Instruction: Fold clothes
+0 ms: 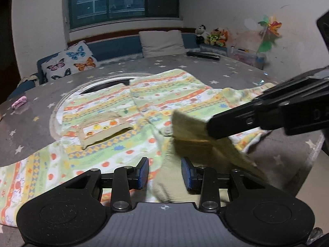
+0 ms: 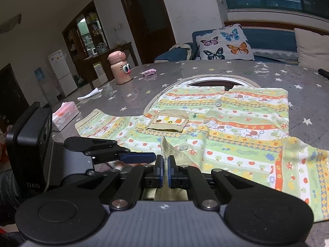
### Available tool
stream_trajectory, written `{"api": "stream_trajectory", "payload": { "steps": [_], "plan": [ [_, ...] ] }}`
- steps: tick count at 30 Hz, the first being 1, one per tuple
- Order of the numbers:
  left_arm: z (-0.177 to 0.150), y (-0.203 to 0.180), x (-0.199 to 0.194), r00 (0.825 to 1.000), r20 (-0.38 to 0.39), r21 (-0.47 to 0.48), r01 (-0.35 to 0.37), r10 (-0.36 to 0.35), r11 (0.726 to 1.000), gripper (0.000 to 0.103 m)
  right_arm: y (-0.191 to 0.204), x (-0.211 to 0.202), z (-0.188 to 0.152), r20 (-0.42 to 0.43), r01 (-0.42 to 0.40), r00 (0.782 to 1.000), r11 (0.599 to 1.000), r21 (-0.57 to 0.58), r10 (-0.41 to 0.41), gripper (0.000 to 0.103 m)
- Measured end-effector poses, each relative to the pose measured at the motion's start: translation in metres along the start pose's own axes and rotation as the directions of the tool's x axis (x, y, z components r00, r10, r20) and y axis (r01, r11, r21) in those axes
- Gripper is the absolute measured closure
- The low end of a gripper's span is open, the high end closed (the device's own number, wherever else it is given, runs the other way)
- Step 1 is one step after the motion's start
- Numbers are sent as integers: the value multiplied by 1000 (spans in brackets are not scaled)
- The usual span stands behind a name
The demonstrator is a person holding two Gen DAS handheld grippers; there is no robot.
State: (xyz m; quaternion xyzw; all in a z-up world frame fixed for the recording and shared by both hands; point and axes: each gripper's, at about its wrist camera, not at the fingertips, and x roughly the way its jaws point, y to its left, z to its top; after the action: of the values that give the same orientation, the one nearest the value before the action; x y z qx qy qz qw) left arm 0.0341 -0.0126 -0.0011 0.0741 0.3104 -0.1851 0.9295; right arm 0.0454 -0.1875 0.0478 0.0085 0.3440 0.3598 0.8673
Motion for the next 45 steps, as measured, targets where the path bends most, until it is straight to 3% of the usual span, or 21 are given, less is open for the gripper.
{"api": "stream_trajectory", "payload": {
  "steps": [5, 11, 16, 19, 24, 31, 39, 45],
  "plan": [
    [-3, 8, -19, 999, 30, 11, 15, -15, 1000, 64, 7, 6, -2, -24, -14, 1000, 999, -33, 14, 99],
    [1, 34, -47, 996, 87, -37, -14, 17, 999, 63, 16, 22, -12, -81, -17, 997, 995, -102, 9, 98],
    [15, 39, -41, 994, 106, -64, -19, 26, 998, 64, 16, 35, -22, -136, -23, 991, 993, -119, 6, 94],
    [20, 35, -29, 995, 96, -65, 1, 5, 998, 64, 12, 24, -17, -115, -21, 993, 994, -104, 9, 93],
    [26, 22, -8, 996, 76, -37, 49, -46, 998, 64, -10, 11, 3, -47, 78, 996, 994, -74, -82, 93],
    [21, 6, 9, 995, 19, 3, 100, -100, 995, 66, -44, 41, 24, -41, 170, 984, 984, -55, -173, 93],
    [13, 3, 16, 993, -17, 25, 116, -116, 993, 66, -108, 71, 45, -48, 350, 936, 937, 7, -349, 93],
    [16, 4, 18, 992, -26, 26, 125, -125, 992, 65, -144, 96, 68, -51, 402, 915, 915, 25, -400, 92]
  ]
}}
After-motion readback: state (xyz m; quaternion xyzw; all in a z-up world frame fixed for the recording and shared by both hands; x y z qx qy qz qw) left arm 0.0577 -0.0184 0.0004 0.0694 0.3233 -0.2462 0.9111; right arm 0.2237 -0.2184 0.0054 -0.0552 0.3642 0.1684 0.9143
